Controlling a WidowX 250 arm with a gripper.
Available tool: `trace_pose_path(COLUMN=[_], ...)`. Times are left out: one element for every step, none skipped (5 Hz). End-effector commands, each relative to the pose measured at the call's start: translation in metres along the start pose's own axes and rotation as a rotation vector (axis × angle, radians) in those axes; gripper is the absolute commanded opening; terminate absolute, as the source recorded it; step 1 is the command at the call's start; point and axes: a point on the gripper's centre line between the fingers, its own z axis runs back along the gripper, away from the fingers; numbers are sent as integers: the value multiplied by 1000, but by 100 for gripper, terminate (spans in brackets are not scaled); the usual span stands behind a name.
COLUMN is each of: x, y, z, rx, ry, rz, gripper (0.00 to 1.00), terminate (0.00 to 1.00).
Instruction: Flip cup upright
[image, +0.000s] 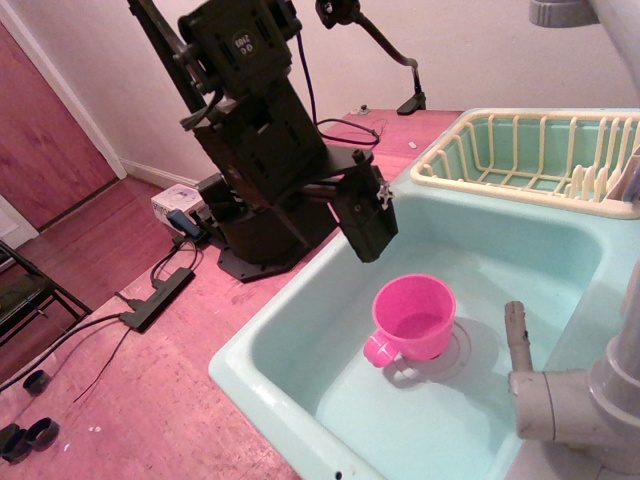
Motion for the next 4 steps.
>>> trace_pose_path(x=[-3, -3, -3, -3], y=[4, 4, 4, 4], z=[17, 17, 17, 17], rx=[55, 55, 55, 55], ry=[-16, -16, -16, -16], rz=[-3, -3, -3, -3], gripper=[100, 100, 100, 100], terminate=[0, 0, 0, 100])
